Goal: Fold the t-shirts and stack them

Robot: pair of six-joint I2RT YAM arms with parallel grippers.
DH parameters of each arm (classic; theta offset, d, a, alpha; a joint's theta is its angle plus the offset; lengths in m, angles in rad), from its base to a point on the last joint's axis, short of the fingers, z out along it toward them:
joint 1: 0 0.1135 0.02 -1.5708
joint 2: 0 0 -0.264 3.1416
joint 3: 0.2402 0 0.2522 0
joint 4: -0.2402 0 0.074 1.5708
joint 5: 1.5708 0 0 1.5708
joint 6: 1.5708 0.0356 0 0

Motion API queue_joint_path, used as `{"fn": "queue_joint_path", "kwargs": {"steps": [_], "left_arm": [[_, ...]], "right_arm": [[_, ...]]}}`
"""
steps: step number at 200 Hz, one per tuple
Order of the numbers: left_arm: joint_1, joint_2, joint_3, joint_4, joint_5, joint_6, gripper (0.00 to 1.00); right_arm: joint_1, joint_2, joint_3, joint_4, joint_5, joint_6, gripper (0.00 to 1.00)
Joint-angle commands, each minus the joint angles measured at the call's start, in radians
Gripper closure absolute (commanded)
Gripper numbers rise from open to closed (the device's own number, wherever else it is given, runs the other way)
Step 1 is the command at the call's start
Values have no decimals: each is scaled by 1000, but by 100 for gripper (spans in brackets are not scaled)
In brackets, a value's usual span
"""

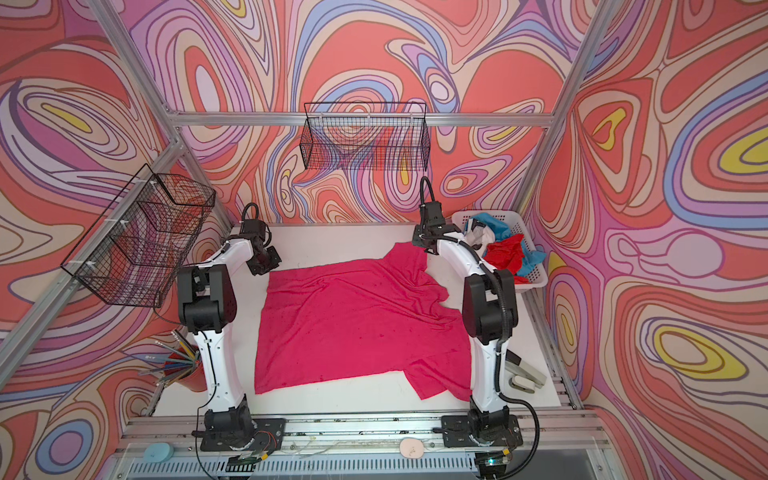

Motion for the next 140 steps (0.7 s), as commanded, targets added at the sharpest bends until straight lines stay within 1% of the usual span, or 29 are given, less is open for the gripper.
{"fn": "queue_joint_path", "kwargs": {"steps": [1,51,72,78,96,125,140], "left_arm": [[5,30,21,-63,-9,-5,71],[5,70,73,-119,0,-3,71],[7,87,97,-141,1,-4,73],[6,92,105,-148,3,-3,75],[7,96,109,-150,7,-2,85],[6,68,66,-111,39,-23,100],[6,42,42,-78,66,-40,100]], "right_arm": [[6,-31,-8,-1,-5,-7,100],[6,-33,-11,2,-9,-5,100],[6,-32,-11,2,-11,-5,100],[6,-31,-11,3,-10,-4,100],[6,-33,-12,2,-11,-4,100],[6,-32,-15,6,-6,-7,100],[5,-25,-4,8,1,-16,100]]}}
